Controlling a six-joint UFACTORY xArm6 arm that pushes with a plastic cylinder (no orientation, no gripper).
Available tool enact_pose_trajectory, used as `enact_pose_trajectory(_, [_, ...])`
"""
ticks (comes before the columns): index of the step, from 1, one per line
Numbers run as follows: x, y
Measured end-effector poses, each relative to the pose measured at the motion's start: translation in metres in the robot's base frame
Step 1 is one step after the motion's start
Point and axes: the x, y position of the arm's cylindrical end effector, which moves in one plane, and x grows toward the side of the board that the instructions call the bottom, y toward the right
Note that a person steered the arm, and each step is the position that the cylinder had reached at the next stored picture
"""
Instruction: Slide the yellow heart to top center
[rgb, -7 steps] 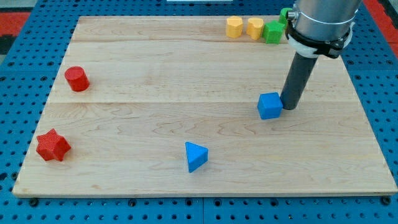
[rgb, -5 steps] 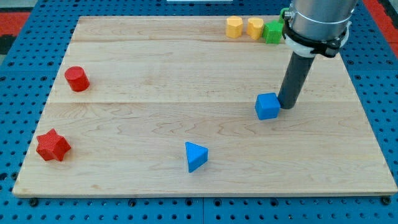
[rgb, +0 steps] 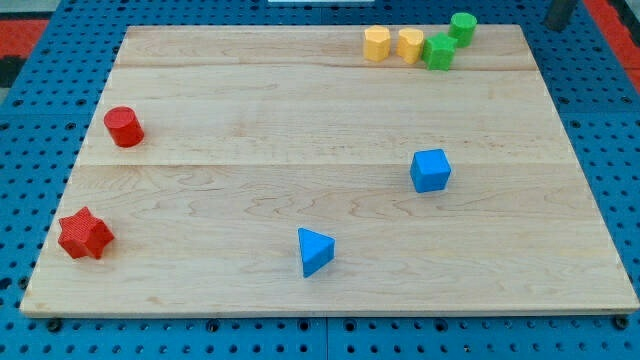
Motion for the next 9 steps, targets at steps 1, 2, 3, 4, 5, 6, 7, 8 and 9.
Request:
enact_pose_trajectory(1, [-0.001, -0.020])
enact_pose_trajectory(2, [0.004, -0.084])
enact_pose_trajectory(3, [0.001, -0.136])
enact_pose_trajectory(4, [0.010, -0.162])
enact_pose_trajectory(5, [0.012, -0.183])
enact_pose_trajectory(6, [0.028, -0.199])
enact_pose_trajectory(7, [0.042, -0.198])
enact_pose_trajectory(8, [0.072, -0.213])
enact_pose_trajectory(9, [0.068, -0.267])
